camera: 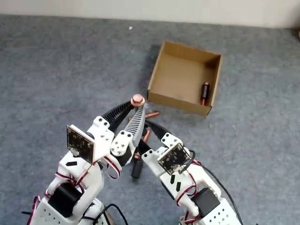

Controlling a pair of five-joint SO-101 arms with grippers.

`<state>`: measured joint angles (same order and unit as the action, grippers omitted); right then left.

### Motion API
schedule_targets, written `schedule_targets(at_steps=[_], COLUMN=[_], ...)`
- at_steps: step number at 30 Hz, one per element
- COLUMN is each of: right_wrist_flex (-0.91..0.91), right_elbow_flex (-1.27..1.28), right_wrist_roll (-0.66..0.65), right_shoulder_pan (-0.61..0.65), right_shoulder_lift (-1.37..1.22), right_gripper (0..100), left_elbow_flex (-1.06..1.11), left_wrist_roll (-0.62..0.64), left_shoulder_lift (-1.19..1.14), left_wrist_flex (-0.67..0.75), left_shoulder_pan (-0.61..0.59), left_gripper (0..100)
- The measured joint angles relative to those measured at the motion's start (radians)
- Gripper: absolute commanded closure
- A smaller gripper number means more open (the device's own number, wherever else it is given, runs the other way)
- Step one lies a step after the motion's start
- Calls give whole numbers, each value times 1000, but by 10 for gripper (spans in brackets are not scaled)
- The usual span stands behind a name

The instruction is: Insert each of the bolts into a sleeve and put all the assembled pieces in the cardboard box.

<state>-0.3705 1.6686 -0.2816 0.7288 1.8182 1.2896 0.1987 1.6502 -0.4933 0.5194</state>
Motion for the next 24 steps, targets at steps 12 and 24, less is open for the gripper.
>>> schedule_targets(at_steps=[12,24], right_wrist_flex=[0,0], right_elbow_flex=[0,0], right_wrist_roll=[0,35], right_shoulder_pan=[-3,-17], right_shoulder_lift=[0,0], right_gripper=[993,993], left_elbow_flex=[35,57], left_wrist_roll=[0,0], left_shoulder_lift=[0,3], left_wrist_flex=[3,3], left_shoulder_pan=[-3,-3], left_gripper=[995,995])
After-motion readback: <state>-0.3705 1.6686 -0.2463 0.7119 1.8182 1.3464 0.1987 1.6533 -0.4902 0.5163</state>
